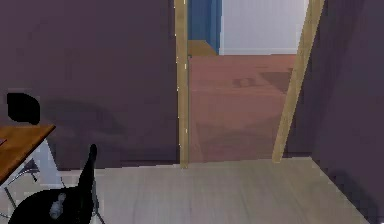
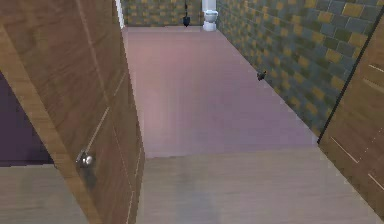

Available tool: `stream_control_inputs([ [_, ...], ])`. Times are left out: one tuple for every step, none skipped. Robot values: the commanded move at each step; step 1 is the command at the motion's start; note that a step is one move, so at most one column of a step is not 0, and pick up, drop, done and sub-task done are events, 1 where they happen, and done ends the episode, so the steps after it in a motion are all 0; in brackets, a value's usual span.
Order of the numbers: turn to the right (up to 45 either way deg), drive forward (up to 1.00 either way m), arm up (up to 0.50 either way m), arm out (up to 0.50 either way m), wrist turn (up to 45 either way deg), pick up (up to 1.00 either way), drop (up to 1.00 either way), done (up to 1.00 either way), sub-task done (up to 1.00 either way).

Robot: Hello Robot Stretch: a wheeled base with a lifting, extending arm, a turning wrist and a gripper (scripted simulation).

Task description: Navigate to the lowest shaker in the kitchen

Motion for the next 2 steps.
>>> stream_control_inputs([
  [12.0,0.00,0.00,0.00,0.0,0.00,0.00,0.00,0.00],
  [0.0,1.00,0.00,0.00,0.0,0.00,0.00,0.00,0.00],
])
